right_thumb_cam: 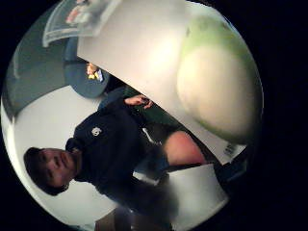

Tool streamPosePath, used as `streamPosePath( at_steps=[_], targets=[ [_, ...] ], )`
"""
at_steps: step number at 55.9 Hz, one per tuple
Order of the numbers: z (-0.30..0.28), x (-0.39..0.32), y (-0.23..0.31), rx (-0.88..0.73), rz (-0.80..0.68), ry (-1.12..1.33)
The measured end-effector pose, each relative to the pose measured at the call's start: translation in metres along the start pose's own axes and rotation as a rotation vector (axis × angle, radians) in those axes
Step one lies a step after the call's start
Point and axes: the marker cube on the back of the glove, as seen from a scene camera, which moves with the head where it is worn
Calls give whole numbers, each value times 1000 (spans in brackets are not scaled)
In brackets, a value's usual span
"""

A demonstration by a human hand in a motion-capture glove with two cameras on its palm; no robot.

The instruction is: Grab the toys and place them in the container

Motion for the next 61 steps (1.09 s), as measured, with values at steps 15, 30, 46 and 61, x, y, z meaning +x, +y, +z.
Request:
streamPosePath(
  at_steps=[15, 30, 46, 61],
  targets=[
    [10, -1, -31, 449, -66, -49],
    [-98, -30, -49, 517, -151, -115],
    [-310, -83, -110, 842, -138, -278],
    [-336, -74, -241, 844, 206, -271]
  ],
)
